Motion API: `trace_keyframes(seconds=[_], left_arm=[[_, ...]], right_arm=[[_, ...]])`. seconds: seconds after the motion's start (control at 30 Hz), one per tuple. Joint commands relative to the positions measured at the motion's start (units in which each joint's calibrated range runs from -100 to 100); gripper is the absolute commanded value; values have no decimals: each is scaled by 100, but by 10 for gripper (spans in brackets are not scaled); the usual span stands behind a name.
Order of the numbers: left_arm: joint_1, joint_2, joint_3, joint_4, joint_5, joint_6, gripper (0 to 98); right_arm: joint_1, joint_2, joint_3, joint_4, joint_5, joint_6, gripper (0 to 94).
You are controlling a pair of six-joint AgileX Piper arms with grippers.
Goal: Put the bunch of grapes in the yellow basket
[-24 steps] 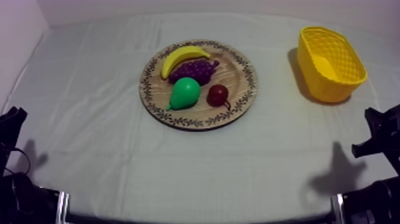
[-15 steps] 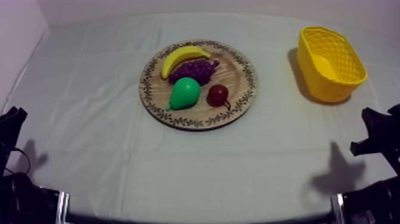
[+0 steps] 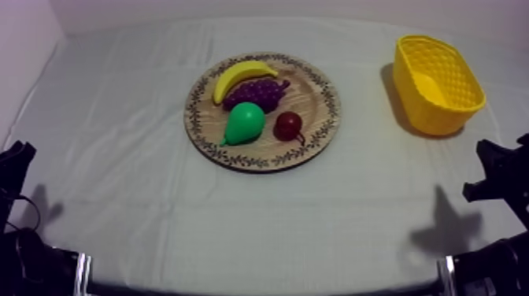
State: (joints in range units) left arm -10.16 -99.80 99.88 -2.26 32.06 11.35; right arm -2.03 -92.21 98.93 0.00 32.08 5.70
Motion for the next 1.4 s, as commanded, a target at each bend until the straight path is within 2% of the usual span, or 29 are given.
trace_keyframes(seconds=[0.0,0.17,0.47,0.6,0.9,1.13,1.37], left_arm=[[-1,-3,1,-1,4,1,1],[-1,-3,1,-1,4,1,1],[-1,-3,1,-1,4,1,1],[-1,-3,1,-1,4,1,1],[-1,-3,1,-1,4,1,1],[-1,-3,1,-1,4,1,1],[-1,-3,1,-1,4,1,1]], right_arm=[[5,269,-134,-55,-148,71,4],[81,943,-747,-329,-229,351,4],[312,2371,-2351,-1055,-164,994,4],[346,3059,-3129,-1204,-98,1109,4],[364,4359,-4814,-1228,171,949,4],[301,5195,-6414,-1123,911,551,4],[-59,5914,-7708,-887,1556,172,4]])
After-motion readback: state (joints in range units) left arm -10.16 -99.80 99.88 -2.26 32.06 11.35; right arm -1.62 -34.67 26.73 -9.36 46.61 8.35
